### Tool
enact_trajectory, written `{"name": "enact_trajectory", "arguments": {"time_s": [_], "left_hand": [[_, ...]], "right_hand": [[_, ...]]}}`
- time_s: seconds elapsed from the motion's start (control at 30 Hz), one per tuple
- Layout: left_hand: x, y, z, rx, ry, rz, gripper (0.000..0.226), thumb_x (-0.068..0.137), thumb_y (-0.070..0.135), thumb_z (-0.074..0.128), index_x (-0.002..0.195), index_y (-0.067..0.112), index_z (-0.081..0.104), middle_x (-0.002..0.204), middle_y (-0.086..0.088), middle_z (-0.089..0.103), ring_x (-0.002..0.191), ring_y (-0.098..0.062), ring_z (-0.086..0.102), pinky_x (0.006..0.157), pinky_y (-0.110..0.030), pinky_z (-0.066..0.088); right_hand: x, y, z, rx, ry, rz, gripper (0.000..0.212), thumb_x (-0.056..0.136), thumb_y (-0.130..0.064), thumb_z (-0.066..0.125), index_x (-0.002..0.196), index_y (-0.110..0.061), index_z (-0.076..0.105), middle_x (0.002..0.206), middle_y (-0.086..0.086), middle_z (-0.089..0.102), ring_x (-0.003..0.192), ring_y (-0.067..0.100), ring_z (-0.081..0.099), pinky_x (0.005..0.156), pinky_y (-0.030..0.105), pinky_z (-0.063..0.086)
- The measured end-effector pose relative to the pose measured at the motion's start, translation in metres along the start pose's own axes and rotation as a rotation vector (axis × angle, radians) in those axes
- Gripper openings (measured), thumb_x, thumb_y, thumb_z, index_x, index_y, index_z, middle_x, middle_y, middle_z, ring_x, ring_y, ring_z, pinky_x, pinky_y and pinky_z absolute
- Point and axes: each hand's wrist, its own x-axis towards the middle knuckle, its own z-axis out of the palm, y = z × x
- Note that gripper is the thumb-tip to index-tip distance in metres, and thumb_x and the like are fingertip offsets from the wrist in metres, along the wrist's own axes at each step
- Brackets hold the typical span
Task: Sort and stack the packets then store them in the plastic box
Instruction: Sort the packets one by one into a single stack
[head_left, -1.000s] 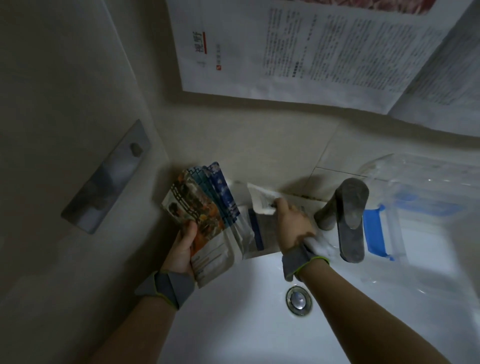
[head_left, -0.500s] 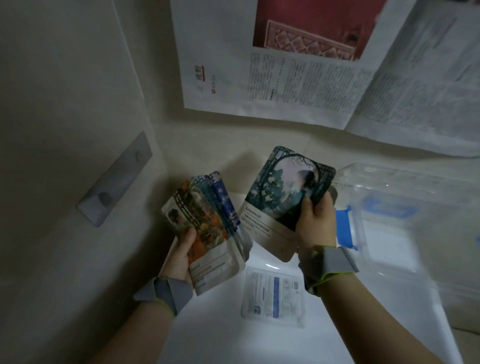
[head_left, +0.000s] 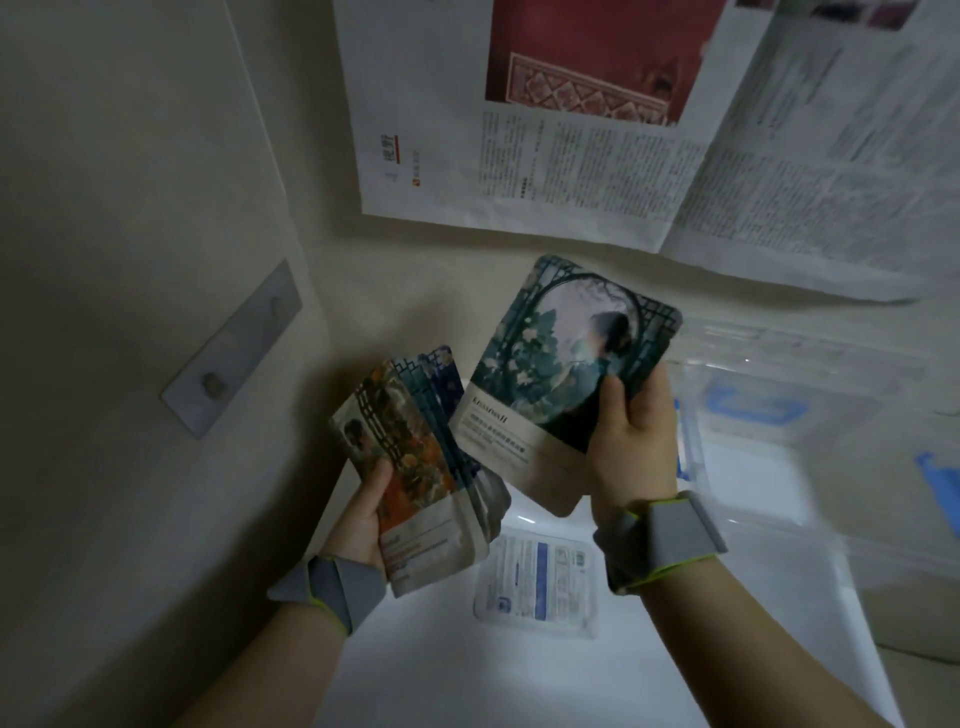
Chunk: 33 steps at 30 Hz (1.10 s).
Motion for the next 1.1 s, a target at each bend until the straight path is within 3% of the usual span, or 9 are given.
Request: {"name": "enact_trajectory", "arguments": {"time_s": [0.1,0.23,0.47,0.53,0.6,0.73,0.87,0.97,1.1], "left_hand": [[0.0,-0.004,-0.004,-0.001,0.022,0.01,0.102,0.012,0.048,0.091,0.104,0.019,0.059,0.081,-0.005,0.077,0.072,-0.022,0.073,0.052,-0.031,0.058],[0.001,-0.008,-0.01,0.021,0.041,0.007,0.102,0.013,0.048,0.091,0.106,0.019,0.06,0.087,-0.005,0.077,0.078,-0.024,0.073,0.058,-0.034,0.06],[-0.005,-0.012,-0.012,0.084,0.067,-0.019,0.105,0.015,0.052,0.09,0.11,0.02,0.06,0.093,-0.006,0.076,0.091,-0.027,0.07,0.073,-0.037,0.054],[-0.006,-0.013,-0.011,0.093,0.076,-0.018,0.112,0.016,0.051,0.09,0.118,0.018,0.057,0.097,-0.007,0.075,0.097,-0.029,0.066,0.076,-0.039,0.053],[-0.006,-0.014,-0.008,0.093,0.072,-0.016,0.113,0.017,0.05,0.091,0.119,0.015,0.057,0.096,-0.008,0.076,0.089,-0.028,0.07,0.067,-0.036,0.058],[-0.007,-0.017,-0.005,0.075,0.062,0.008,0.117,0.015,0.047,0.092,0.12,0.011,0.055,0.089,-0.007,0.077,0.077,-0.023,0.073,0.056,-0.031,0.058],[-0.007,-0.02,0.0,0.085,0.03,0.026,0.111,0.018,0.046,0.092,0.117,0.011,0.057,0.093,-0.008,0.076,0.081,-0.024,0.073,0.06,-0.032,0.059],[-0.008,-0.028,0.006,0.086,0.052,0.018,0.109,0.026,0.046,0.093,0.122,0.01,0.056,0.102,-0.012,0.074,0.09,-0.028,0.071,0.066,-0.035,0.059],[-0.009,-0.033,0.009,0.066,0.058,-0.006,0.106,0.027,0.043,0.093,0.12,0.008,0.057,0.103,-0.014,0.073,0.091,-0.03,0.071,0.066,-0.037,0.059]], "right_hand": [[-0.005,0.005,0.001,0.006,-0.064,0.01,0.022,0.083,-0.027,0.039,0.092,-0.044,0.051,0.09,-0.014,0.058,0.096,0.022,0.057,0.094,0.055,0.045],[-0.007,0.004,-0.004,0.035,-0.077,0.014,0.02,0.088,-0.023,0.043,0.097,-0.035,0.056,0.094,-0.003,0.059,0.1,0.033,0.057,0.095,0.049,0.046],[-0.001,0.001,-0.016,0.097,-0.026,-0.039,0.019,0.08,-0.031,0.041,0.089,-0.044,0.052,0.099,0.003,0.06,0.103,0.028,0.057,0.097,0.056,0.044],[-0.006,0.004,-0.013,0.056,-0.1,-0.042,0.022,0.08,-0.034,0.041,0.094,-0.045,0.054,0.103,0.003,0.06,0.103,0.029,0.057,0.095,0.056,0.044],[-0.012,0.007,-0.012,0.013,-0.198,-0.027,0.024,0.088,-0.023,0.043,0.11,-0.025,0.054,0.102,0.0,0.06,0.101,0.024,0.058,0.096,0.053,0.045],[-0.019,0.006,-0.012,-0.126,-0.392,-0.055,0.024,0.094,-0.004,0.042,0.115,-0.004,0.052,0.095,-0.002,0.057,0.092,0.015,0.053,0.083,0.028,0.044],[-0.028,0.005,-0.008,-0.338,-0.624,-0.137,0.029,0.095,-0.017,0.038,0.113,-0.005,0.056,0.105,0.017,0.064,0.098,0.035,0.056,0.086,0.042,0.046],[-0.037,0.012,-0.003,-0.568,-0.648,-0.269,0.052,0.086,-0.037,0.028,0.125,-0.015,0.052,0.127,0.014,0.048,0.117,0.031,0.04,0.1,0.036,0.035],[-0.04,0.02,-0.004,-0.361,-0.663,-0.042,0.075,0.081,-0.053,0.03,0.147,-0.023,0.008,0.157,0.005,0.006,0.145,0.019,0.007,0.115,0.024,0.008]]}}
